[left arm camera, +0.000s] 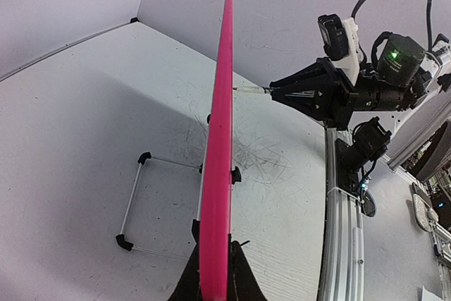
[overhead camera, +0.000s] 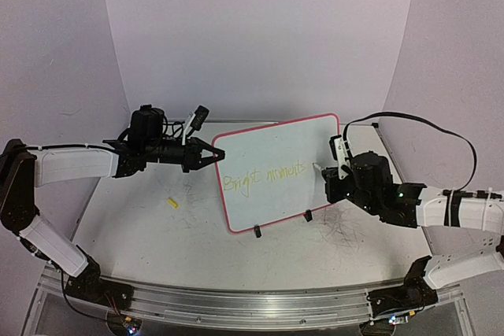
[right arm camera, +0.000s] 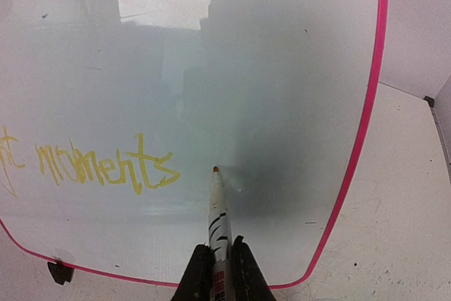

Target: Write a sentence on the whiteboard

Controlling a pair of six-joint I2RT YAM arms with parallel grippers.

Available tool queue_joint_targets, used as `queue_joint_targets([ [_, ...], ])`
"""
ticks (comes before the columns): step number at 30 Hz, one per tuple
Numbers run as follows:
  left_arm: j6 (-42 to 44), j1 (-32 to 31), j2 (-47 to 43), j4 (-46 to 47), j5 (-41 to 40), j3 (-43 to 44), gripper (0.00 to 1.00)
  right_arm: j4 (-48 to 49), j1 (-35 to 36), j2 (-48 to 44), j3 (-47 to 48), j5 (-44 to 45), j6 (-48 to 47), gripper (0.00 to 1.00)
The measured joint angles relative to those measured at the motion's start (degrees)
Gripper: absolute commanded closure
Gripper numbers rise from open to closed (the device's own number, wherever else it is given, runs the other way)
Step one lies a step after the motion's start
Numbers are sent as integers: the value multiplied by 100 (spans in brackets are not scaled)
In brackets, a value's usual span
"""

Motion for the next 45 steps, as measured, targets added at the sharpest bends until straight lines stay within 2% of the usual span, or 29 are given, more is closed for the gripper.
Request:
queue_joint_targets([
  [25,4,-9,0,-70,-37,28,100,162,-111,267,22,-7,-15,100],
  [45,4,-11,0,-101,-51,39,100,210,-121,276,22,-341,-20,100],
])
